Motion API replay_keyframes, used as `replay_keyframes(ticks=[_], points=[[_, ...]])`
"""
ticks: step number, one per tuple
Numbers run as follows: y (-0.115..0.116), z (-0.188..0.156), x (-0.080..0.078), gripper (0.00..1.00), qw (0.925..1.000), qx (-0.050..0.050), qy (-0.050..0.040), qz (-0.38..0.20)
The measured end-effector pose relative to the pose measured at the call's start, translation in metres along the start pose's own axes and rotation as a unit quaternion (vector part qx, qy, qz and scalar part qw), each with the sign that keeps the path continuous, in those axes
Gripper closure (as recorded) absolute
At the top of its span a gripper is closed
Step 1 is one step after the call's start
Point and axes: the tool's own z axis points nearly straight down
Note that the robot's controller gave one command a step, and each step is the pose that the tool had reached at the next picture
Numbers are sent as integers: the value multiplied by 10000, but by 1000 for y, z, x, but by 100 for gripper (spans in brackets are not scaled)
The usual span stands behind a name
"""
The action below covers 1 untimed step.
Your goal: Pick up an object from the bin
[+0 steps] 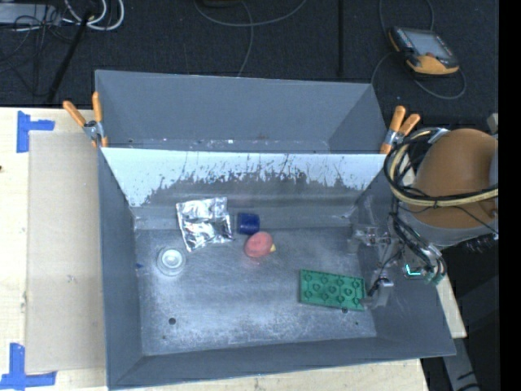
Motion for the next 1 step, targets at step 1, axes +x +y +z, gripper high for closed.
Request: replay_keyframes(ticks=[1], points=[[25,84,14,0,9989,-5,-18,466]])
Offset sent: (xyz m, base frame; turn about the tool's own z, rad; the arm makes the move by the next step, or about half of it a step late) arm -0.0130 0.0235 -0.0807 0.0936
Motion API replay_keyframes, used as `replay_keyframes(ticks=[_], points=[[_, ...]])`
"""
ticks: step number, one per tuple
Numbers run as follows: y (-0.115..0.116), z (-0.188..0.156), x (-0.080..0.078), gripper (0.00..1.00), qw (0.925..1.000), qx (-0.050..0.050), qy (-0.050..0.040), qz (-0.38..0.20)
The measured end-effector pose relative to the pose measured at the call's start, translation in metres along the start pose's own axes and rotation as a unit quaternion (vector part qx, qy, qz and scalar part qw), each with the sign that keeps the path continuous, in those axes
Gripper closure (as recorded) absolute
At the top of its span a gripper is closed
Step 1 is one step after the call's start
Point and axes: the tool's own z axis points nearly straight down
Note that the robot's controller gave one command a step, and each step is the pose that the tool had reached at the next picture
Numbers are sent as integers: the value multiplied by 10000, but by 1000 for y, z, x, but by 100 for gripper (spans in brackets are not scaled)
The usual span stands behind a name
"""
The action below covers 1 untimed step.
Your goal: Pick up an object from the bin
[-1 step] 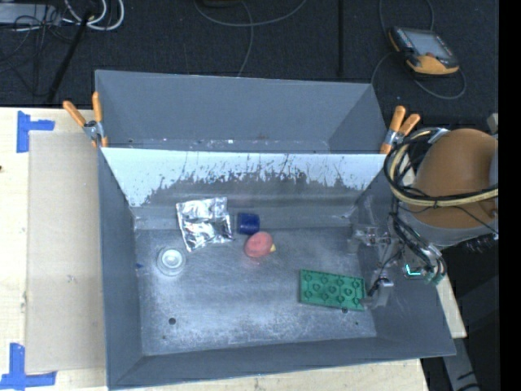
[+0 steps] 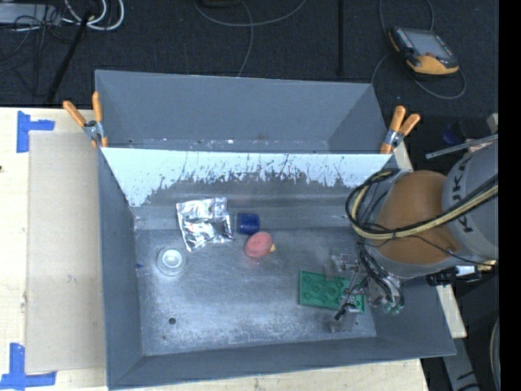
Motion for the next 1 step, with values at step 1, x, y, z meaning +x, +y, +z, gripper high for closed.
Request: replay_keyframes(ticks=[1], points=[[0,-5,-2,100,10000,8,-33,-24]])
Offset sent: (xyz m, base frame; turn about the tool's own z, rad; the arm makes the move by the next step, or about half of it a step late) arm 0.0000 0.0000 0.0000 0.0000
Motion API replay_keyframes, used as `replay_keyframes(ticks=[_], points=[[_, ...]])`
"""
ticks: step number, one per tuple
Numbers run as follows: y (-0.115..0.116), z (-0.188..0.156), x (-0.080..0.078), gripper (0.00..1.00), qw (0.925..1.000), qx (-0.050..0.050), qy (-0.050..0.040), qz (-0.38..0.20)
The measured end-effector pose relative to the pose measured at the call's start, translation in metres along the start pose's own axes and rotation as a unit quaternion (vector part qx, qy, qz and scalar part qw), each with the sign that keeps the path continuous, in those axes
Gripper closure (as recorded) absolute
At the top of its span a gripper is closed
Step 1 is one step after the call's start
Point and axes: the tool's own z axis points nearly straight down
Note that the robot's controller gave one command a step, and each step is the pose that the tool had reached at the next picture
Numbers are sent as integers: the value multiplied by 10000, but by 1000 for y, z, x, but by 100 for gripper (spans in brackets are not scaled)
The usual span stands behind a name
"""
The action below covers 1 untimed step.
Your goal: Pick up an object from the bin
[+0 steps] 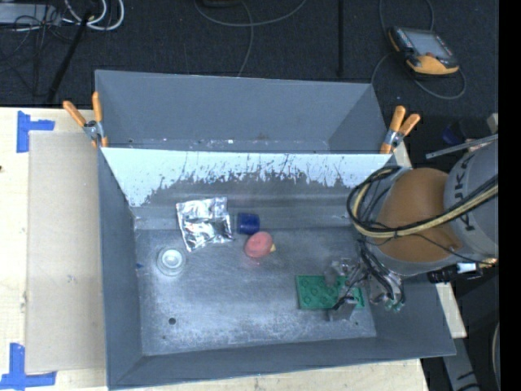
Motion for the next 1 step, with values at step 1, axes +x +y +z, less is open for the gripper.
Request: replay_keyframes(ticks=[1], points=[[4,-142,28,100,9996,6,-23,-290]])
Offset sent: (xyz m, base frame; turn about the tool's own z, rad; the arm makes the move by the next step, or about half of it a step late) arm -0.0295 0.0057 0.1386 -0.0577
